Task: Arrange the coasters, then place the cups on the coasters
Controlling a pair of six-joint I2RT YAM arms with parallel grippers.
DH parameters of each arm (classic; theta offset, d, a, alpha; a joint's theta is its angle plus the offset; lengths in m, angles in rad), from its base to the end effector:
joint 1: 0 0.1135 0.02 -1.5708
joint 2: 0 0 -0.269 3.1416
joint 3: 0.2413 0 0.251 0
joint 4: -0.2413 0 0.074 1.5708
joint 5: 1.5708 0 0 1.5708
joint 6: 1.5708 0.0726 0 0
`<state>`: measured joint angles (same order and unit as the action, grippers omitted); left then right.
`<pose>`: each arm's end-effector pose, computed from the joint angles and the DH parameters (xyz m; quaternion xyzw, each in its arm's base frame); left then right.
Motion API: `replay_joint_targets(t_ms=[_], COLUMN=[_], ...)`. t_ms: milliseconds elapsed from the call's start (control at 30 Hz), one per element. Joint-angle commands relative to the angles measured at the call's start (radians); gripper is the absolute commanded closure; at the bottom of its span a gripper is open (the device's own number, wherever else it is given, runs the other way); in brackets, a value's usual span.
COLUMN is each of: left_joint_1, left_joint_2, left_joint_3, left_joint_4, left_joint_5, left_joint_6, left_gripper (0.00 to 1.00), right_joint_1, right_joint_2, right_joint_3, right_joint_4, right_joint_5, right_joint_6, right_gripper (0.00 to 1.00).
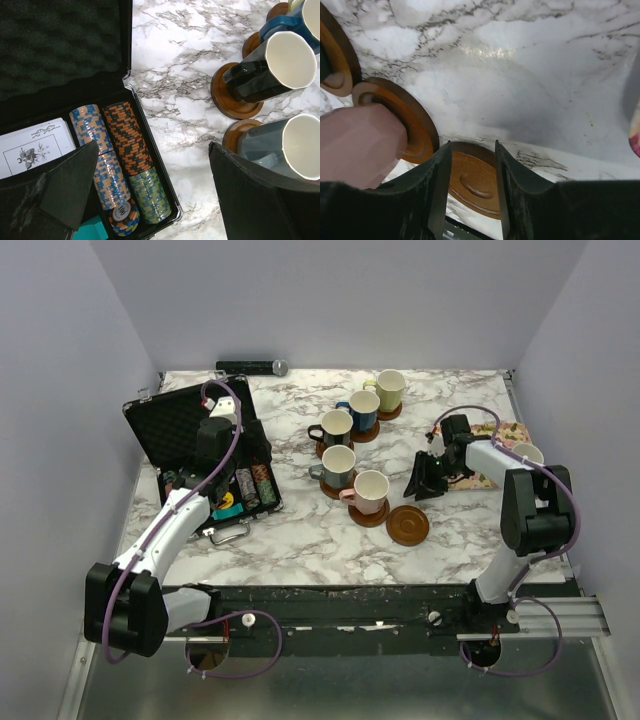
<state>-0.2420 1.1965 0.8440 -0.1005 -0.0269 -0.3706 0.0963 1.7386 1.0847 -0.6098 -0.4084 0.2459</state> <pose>0.2945 -0.0707 0.2719 -0.0616 0.8456 -0.1490 0.5090 0.3330 0.0611 0.1440 0.0414 0.9673 0.2230 0.1135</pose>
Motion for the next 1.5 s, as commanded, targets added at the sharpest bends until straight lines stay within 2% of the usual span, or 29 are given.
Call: replay_joint_targets(t_ms=[0,1167,1467], left_joint_1=[0.006,0.006,0.006], left_joint_2=[-0.038,-0.127,-0.115], left_joint_3=[-0.025,-0.075,-0.049], left_joint_4=[-0.005,-0.036,-0.030], left_joint_5=[0.018,0.001,-0.010], left_joint_6=[-0.013,-0.025,-0.010], left_gripper=[0.01,0.01,0.01], right_joint_1=[-0.007,-0.004,-0.004], right_joint_2=[0.032,-0.008,-0.177], right_joint_3=[-0.031,-0.075,0.023], right_joint_4=[-0.045,-0.048,-0.053], right_joint_5=[-0.053,-0.067,0.097], right_joint_6=[-0.003,-0.017,-0.028], right_gripper=[0.53,0.57,0.44])
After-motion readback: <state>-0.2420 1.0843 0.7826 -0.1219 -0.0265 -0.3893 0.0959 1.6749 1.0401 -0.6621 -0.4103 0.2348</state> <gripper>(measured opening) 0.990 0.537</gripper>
